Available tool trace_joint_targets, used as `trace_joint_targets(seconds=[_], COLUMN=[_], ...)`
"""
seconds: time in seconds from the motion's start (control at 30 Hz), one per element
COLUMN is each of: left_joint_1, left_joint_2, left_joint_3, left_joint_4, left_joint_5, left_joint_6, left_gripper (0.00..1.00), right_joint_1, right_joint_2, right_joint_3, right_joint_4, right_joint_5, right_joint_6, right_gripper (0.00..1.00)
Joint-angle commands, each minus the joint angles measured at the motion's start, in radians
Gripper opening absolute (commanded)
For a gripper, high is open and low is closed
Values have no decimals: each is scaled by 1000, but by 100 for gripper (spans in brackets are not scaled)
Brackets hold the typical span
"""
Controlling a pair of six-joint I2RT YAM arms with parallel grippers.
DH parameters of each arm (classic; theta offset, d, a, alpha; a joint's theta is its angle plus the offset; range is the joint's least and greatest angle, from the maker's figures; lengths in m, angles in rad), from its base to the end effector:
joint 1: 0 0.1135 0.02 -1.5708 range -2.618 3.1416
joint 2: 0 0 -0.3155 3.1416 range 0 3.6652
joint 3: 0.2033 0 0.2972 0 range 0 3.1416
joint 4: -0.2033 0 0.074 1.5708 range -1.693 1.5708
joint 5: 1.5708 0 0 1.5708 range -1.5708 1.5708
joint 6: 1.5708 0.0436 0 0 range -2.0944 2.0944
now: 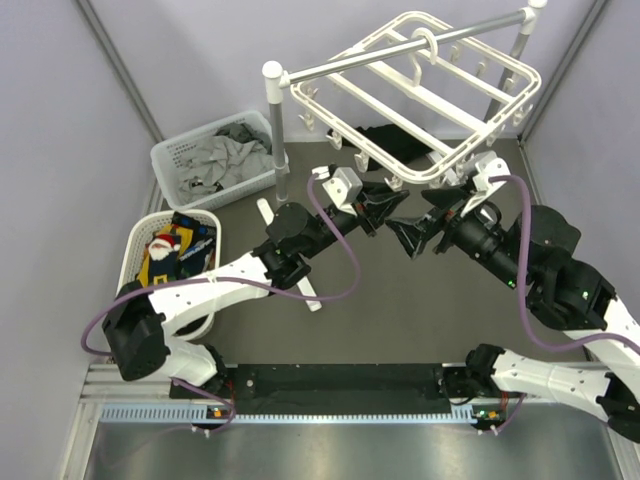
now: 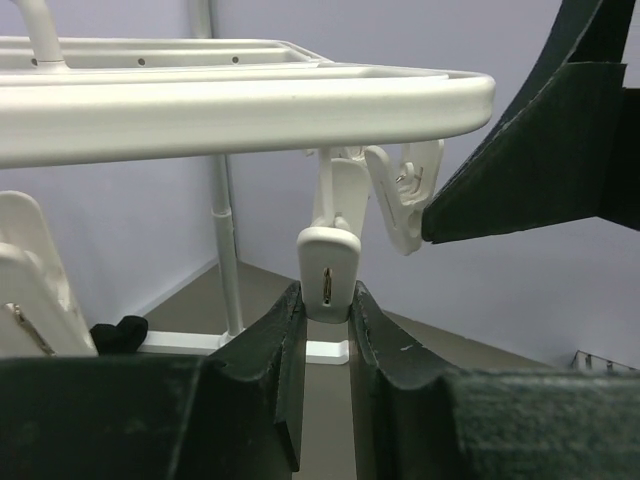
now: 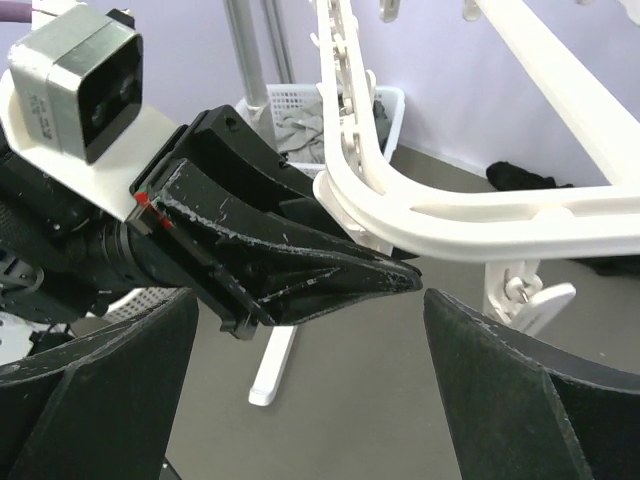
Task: Clip the socks to the hanger
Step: Open the clamp at the hanger.
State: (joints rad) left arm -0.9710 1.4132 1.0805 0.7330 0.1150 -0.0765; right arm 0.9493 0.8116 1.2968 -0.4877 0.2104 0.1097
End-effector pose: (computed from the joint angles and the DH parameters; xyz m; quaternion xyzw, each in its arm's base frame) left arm 0.2066 -0.3109 0.4325 0.2817 0.4765 -0.4437 0.7048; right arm 0.0941 0.1158 0.5309 -0.2192 0.6732 0.2906 0.6437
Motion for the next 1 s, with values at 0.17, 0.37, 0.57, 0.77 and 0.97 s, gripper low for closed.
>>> trace_joint_targets(seconds=[0.17,0.37,0.57,0.77,0.97], left_joint_1=[-20,-38,-46,-48,-55], left_joint_2=[-82,-97,-106,-102,-96], left_joint_3=[24,47,48,75,113], left_joint_4=[-36,-158,-221,-265,-320], left_joint_5=[-15,-38,-66,-75,-77], left_joint_6=[21,26,18,20,17], left_gripper=[0,0,0,0,0], right_joint_1=[11,11,9,11,9], right_joint_2=[63,61,57,75,101], right_joint_3=[52,39,36,48,42], right_joint_4=[106,170,238,274,293], right_joint_5=[26,115,141,132,145], right_joint_6=[62,24,18,27,18], right_gripper=[88,84,77,72,67])
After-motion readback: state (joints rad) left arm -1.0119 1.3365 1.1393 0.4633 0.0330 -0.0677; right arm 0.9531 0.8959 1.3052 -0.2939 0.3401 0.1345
